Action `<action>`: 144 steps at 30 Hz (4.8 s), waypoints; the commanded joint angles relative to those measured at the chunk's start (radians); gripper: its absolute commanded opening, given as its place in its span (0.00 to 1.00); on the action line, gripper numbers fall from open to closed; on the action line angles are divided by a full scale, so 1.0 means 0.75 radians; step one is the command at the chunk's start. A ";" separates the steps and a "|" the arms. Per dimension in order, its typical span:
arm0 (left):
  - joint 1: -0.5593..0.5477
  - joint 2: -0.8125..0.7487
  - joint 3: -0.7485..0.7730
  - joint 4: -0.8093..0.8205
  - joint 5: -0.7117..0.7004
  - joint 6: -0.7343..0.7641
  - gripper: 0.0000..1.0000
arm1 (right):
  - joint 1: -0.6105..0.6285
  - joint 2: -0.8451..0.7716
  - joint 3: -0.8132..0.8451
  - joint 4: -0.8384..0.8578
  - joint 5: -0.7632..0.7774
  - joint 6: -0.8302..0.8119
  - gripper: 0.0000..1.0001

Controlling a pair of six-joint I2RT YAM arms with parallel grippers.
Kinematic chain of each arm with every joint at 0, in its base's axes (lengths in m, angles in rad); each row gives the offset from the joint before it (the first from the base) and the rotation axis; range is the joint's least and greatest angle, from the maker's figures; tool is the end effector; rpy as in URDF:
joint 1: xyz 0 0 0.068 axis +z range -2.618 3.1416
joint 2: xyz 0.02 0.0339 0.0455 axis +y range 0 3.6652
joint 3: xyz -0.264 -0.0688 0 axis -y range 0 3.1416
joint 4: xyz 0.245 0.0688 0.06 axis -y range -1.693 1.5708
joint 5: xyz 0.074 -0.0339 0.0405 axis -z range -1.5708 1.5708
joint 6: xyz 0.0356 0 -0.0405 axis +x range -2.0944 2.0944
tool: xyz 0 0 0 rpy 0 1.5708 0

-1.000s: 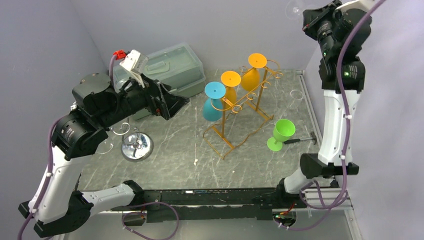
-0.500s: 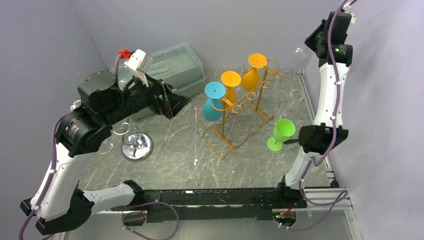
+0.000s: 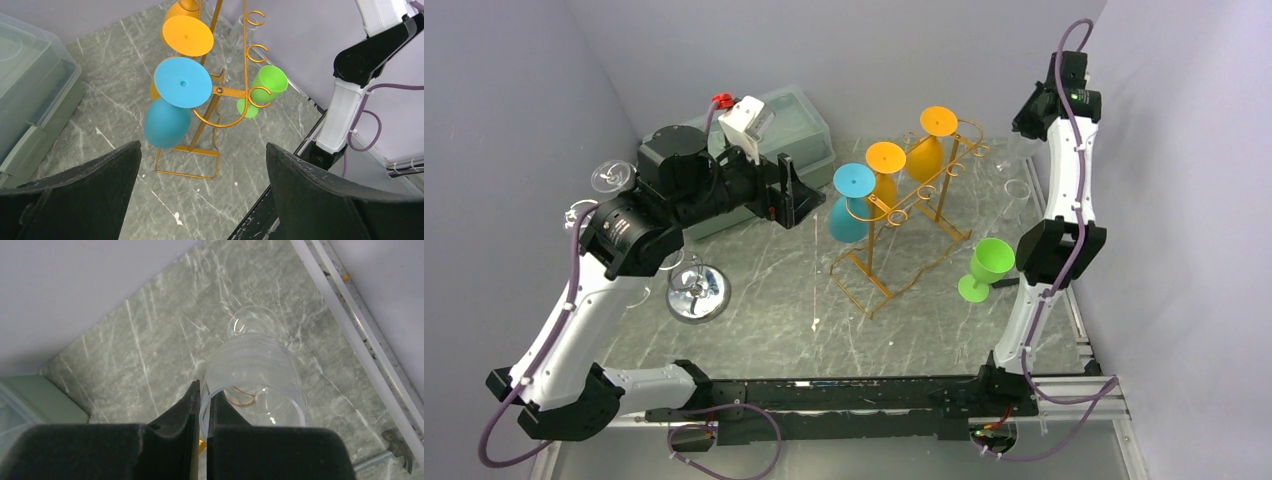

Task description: Take the wine glass off the wine glass rack

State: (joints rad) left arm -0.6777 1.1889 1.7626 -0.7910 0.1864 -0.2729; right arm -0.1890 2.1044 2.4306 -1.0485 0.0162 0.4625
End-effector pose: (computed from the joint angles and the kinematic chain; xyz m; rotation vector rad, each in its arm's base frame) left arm 0.1526 -0.1313 0.5184 0.5107 1.7940 -0.8383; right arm 0.4413 -0.0850 0.4037 0.7427 2.1726 0.1230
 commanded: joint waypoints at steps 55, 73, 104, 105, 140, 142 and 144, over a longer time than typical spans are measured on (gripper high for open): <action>0.141 0.035 -0.075 0.142 0.150 0.021 0.99 | 0.023 0.185 0.093 0.061 0.072 -0.027 0.52; 0.141 0.088 -0.009 0.139 0.145 0.008 1.00 | 0.039 -0.045 0.067 0.012 0.229 -0.039 0.72; 0.141 0.246 -0.187 0.472 0.021 -0.634 0.77 | 0.217 -1.188 -0.868 0.444 -0.113 0.066 0.86; 0.141 0.243 -0.204 0.479 0.011 -0.649 0.76 | 0.222 -1.196 -0.873 0.443 -0.124 0.067 0.86; 0.151 0.188 -0.524 0.767 0.123 -0.990 0.36 | 0.317 -1.338 -1.041 0.577 -0.247 0.148 0.86; 0.152 0.178 -0.529 0.771 0.120 -0.998 0.30 | 0.320 -1.339 -1.049 0.585 -0.246 0.150 0.86; 0.154 0.169 -0.530 0.777 0.123 -1.005 0.26 | 0.324 -1.341 -1.054 0.591 -0.246 0.152 0.86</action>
State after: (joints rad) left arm -0.5686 1.3655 1.3705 -0.2619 0.2626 -1.0019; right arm 0.0460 1.1168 1.6478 -0.6720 -0.1585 0.5671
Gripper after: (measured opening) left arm 0.291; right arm 0.859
